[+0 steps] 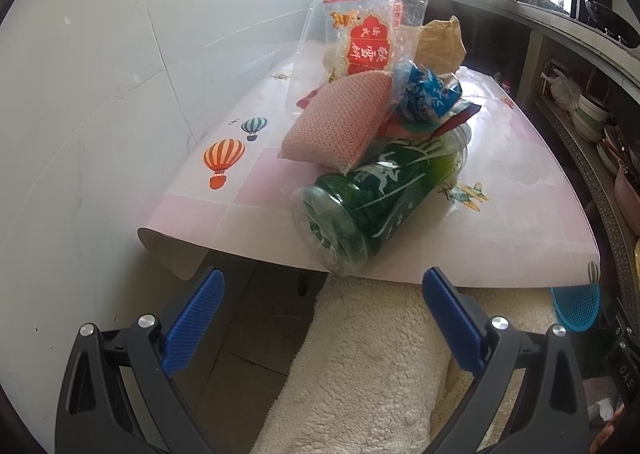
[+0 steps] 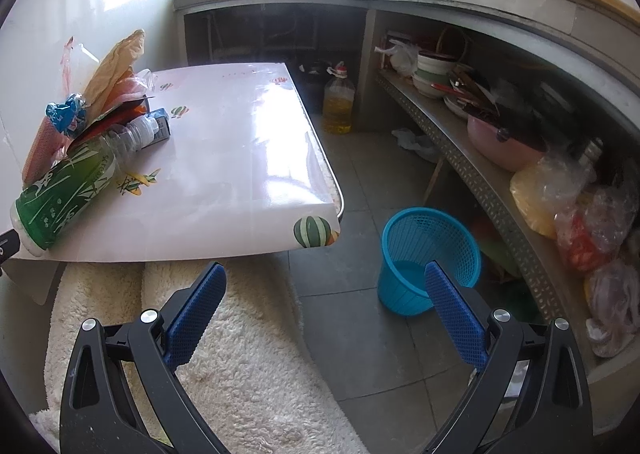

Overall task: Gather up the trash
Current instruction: 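Move the left tool to the pink sponge while the right tool approaches the crumpled tan paper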

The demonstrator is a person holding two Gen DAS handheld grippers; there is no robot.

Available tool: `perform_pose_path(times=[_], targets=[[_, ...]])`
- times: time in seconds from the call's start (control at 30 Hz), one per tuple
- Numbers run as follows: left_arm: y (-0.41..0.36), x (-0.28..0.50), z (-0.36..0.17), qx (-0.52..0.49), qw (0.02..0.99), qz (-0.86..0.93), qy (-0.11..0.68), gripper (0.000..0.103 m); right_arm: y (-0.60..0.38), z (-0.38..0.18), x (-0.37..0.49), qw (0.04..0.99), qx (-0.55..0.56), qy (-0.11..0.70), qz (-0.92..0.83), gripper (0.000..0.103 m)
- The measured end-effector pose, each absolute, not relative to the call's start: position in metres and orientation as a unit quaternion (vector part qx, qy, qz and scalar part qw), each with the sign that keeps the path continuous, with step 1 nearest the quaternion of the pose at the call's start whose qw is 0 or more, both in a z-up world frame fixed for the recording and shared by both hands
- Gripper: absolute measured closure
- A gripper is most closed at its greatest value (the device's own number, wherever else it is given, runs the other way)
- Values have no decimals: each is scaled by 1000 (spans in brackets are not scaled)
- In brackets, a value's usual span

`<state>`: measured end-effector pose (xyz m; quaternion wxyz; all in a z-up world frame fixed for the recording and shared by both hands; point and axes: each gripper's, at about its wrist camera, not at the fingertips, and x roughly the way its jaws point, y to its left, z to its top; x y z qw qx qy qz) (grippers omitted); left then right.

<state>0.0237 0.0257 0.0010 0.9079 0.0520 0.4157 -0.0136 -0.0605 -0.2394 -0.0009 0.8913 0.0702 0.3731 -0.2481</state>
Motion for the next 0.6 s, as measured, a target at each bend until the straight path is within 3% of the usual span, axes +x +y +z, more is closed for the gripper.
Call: perform_pose_path(times=[0.3,0.6], targets=[[53,60,20,18,921,-28,387,6,-249,15,-32,909,61,343,-229,8],[74,96,43,-46,942,-142,301,6,-249,31,0,933,95,308,-159,8]])
